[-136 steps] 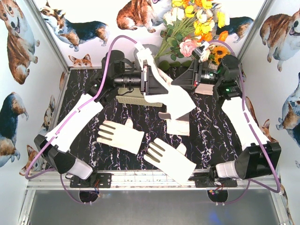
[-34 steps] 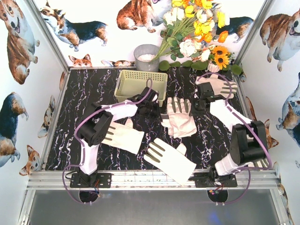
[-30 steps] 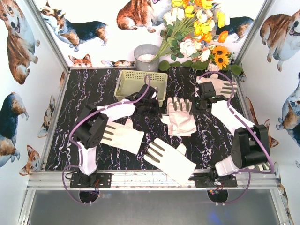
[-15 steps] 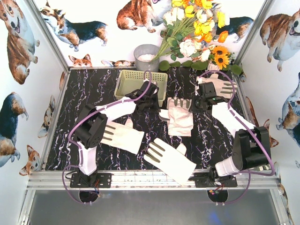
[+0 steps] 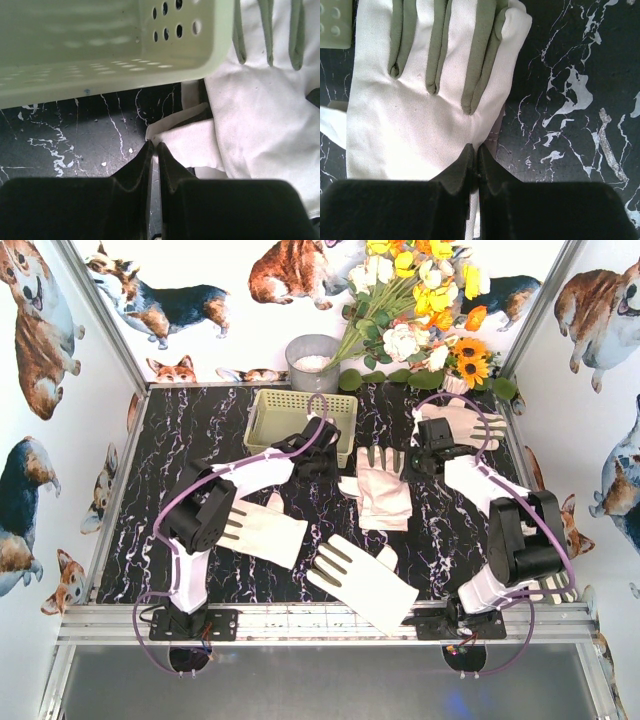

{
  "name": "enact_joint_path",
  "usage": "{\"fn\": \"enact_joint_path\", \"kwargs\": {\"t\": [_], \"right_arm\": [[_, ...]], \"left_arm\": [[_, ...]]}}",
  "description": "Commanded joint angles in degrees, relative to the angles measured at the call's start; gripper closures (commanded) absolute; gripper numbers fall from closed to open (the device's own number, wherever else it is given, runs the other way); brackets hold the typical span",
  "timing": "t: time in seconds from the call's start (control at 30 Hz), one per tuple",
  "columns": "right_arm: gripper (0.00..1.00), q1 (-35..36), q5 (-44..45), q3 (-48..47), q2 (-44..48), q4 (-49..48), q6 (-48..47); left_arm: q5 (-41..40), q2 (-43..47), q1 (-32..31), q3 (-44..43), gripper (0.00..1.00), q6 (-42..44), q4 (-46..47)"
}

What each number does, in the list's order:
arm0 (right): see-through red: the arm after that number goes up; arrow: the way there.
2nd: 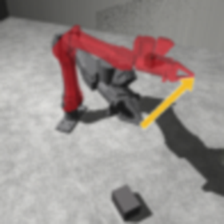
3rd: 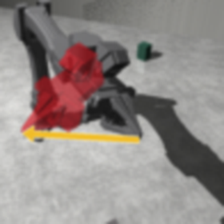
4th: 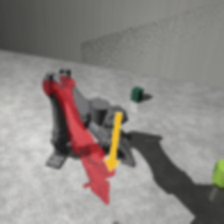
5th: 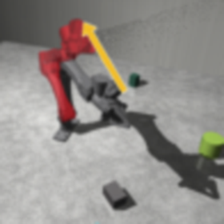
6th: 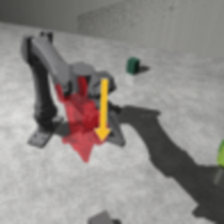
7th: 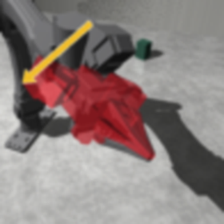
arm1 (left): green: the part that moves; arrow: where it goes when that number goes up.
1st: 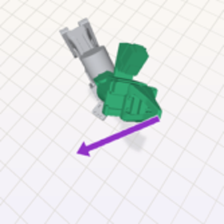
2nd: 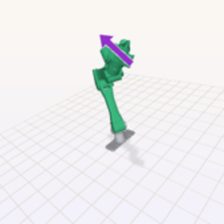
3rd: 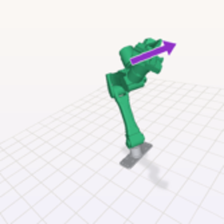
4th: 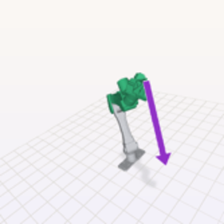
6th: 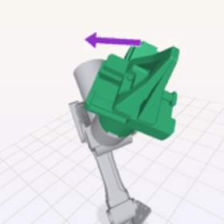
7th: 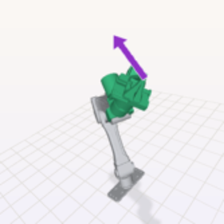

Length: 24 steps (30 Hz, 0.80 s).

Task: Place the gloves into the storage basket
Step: Pair the glove with the glove.

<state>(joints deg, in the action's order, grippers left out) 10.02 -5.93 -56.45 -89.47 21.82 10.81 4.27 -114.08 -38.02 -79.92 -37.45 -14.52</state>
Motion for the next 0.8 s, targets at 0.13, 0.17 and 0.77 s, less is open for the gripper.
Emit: {"fn": "enact_joint_path", "kwargs": {"t": [0.13, 0.17, 0.77], "right_arm": [[1.00, -0.27, 2.34, 0.00, -2.20, -2.03, -0.70], [1.00, -0.27, 2.41, -0.06, -2.65, -1.85, -0.63], [0.52, -0.29, 1.02, -2.71, -2.86, 2.87, -0.27]], "left_arm": [[0.52, -2.47, 0.05, -0.31, 1.00, 0.88, 0.83], [0.62, -2.63, 0.05, -0.37, 1.00, 0.89, 0.87], [-4.23, -0.56, -0.01, -0.47, 0.78, 0.79, -2.45]]}}
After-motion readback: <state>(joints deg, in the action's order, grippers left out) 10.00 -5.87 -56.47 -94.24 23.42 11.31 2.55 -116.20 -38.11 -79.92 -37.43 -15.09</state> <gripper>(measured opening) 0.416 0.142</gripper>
